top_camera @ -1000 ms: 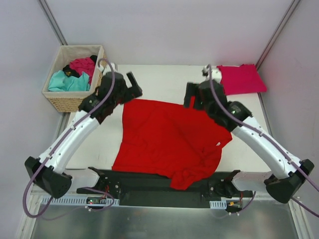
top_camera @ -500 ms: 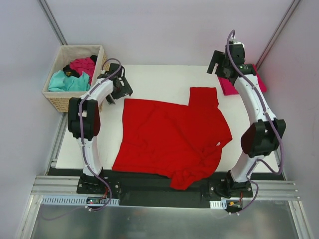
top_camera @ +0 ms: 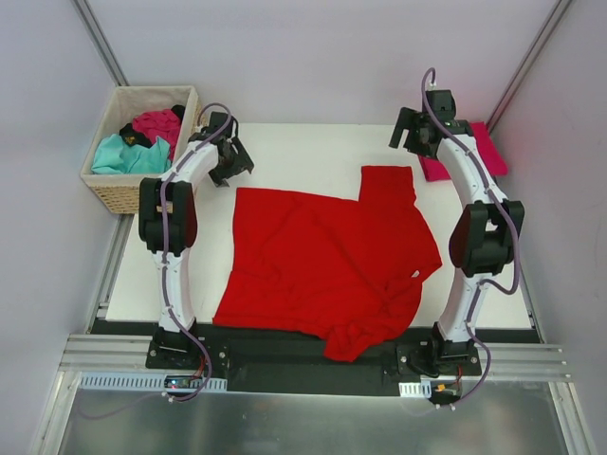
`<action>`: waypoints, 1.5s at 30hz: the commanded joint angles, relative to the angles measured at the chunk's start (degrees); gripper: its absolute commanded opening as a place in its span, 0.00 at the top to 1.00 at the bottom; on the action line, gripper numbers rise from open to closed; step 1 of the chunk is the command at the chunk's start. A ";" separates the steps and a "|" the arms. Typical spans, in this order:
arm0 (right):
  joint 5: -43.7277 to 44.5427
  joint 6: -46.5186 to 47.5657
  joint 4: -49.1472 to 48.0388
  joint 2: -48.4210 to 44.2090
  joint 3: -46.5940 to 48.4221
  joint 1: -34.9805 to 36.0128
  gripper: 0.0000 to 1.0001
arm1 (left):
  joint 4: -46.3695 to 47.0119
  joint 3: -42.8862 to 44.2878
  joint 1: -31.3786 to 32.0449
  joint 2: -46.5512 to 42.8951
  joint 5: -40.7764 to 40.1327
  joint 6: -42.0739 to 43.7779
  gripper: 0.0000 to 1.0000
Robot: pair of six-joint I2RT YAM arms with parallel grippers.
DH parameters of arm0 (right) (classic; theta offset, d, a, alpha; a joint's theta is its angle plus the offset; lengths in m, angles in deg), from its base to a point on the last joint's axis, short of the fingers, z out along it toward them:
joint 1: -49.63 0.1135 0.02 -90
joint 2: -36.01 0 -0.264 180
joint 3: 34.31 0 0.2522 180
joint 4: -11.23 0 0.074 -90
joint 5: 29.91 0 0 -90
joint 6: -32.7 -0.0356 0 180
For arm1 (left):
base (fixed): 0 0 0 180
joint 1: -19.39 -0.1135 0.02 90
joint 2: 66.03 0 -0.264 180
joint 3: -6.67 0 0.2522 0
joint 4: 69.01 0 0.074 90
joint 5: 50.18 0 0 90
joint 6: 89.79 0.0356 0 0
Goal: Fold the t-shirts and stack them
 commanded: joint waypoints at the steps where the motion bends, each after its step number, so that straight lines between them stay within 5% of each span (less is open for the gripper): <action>1: -0.84 0.24 -1.44 1.73 3.19 -0.83 0.03 | -0.81 1.42 -0.21 2.05 2.92 -0.95 0.28; 12: -2.77 -1.25 -1.62 6.99 3.19 -2.77 0.03 | 1.03 -2.80 -0.13 0.56 2.92 -1.04 0.42; 20: -4.53 -2.93 -1.80 11.74 4.95 -4.26 0.03 | 1.74 -2.46 -0.13 0.73 2.92 -0.95 0.72; 30: -8.93 -6.44 -0.48 19.57 12.24 -6.45 0.01 | 2.00 -2.72 -0.13 0.73 2.92 -0.95 0.93; 45: -9.36 -6.97 0.31 21.76 15.48 -6.55 0.01 | 3.14 -4.21 -0.13 0.21 4.41 -0.86 1.00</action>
